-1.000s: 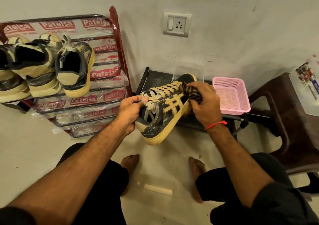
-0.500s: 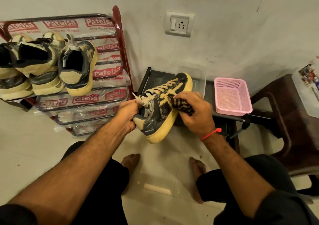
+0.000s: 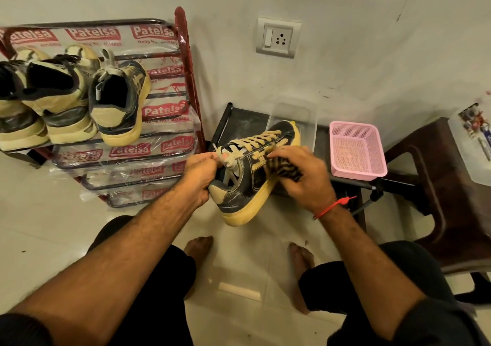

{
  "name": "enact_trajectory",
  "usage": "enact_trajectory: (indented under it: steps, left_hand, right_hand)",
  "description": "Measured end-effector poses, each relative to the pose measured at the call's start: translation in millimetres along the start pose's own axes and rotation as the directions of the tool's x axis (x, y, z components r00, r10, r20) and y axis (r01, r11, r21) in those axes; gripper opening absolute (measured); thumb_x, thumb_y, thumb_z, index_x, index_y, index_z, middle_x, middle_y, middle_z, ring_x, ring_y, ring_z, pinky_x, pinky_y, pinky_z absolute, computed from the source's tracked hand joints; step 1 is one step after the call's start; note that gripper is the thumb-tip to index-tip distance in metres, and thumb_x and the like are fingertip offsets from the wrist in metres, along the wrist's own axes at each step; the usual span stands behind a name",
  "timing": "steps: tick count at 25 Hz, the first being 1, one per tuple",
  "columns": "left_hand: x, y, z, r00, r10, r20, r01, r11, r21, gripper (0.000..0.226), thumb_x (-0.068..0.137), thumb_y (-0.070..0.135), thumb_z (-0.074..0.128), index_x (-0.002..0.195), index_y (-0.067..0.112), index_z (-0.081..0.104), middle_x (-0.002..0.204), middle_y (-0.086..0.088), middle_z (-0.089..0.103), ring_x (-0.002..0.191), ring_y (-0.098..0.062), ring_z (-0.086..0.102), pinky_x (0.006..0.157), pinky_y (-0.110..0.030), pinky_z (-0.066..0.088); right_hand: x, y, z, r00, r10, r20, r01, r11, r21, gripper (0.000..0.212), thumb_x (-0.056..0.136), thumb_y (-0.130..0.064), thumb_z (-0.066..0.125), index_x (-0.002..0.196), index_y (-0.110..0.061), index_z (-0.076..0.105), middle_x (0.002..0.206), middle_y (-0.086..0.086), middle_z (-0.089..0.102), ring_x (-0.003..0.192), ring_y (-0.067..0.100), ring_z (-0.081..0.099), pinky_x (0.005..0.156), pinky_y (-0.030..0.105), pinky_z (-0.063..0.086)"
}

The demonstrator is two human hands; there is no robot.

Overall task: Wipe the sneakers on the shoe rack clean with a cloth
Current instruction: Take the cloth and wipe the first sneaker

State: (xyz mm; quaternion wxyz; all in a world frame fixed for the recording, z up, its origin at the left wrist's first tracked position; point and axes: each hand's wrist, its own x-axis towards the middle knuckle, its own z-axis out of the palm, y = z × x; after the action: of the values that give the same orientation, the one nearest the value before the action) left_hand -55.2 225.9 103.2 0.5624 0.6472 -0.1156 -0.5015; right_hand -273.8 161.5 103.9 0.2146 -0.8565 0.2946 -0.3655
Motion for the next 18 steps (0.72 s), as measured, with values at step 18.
enact_trajectory:
  steps: [18]
  left_hand:
    - [-10.6, 0.8, -5.8, 0.976, 0.137, 0.17, -0.166, 0.971, 0.173, 0.018, 0.104, 0.019, 0.055, 0.1, 0.016, 0.072, 0.088, 0.0, 0.078, 0.078, -0.011, 0.073, 0.066, -0.028, 0.057]
  right_hand:
    - [2.1, 18.6, -9.3, 0.95, 0.203, -0.237, -0.201, 0.979, 0.035, 0.047, 0.075, -0.002, 0.065, 0.117, -0.024, 0.065, 0.116, -0.008, 0.063, 0.111, 0.022, 0.055, 0.091, 0.047, 0.052]
